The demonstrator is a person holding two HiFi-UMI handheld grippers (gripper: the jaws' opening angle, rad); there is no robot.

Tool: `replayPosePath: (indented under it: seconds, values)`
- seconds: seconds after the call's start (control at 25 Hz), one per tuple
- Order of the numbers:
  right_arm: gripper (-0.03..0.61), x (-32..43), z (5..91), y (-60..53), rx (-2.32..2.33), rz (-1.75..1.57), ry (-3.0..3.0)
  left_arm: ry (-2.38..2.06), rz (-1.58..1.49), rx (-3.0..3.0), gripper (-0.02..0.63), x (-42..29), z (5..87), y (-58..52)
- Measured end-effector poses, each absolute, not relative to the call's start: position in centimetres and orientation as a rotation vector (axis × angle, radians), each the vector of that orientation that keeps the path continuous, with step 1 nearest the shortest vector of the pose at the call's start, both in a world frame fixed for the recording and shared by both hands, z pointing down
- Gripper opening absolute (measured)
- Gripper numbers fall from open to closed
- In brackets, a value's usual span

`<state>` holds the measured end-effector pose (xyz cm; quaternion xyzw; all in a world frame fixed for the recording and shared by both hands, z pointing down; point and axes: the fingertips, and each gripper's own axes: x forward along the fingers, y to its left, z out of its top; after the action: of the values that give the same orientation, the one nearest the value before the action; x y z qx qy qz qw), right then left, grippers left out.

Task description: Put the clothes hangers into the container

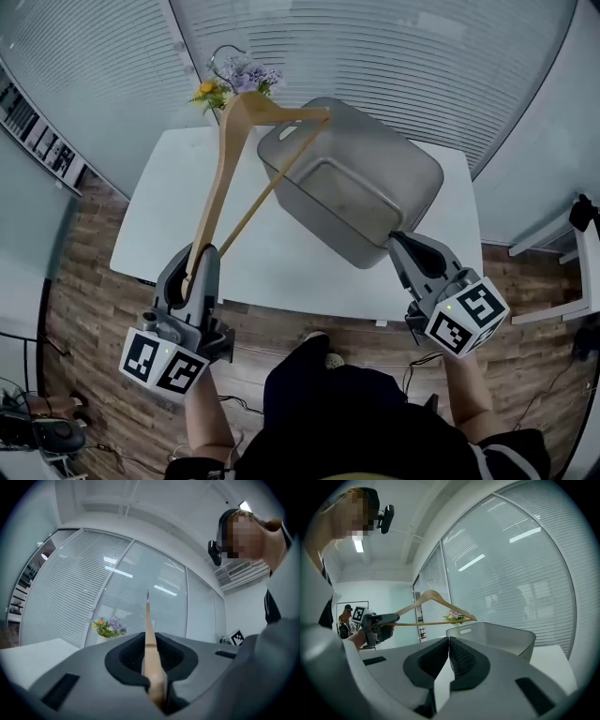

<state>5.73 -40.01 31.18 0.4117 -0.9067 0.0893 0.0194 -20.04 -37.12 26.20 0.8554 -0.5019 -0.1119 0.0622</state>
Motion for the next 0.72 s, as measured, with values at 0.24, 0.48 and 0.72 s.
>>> replayPosePath:
  seconds: [0.24,0.48,0.72]
  values:
    - [0.029,7.2,31.4,-42.9,1.379,0.300,-2.763,-1.428,-0.143,2.644,0.057,-19.0,26.5,-42.4]
    - [0.029,7.7,31.4,-44.3,1.446,0.275,-2.715,-1.371,0.061,2.675,0.057,-18.5,27.9,-45.9]
    - [0.029,8.2,31.6,-45.3,1.499,0.279,-2.682,-1.337,0.228,2.712,0.057,-16.7,29.1,-49.4]
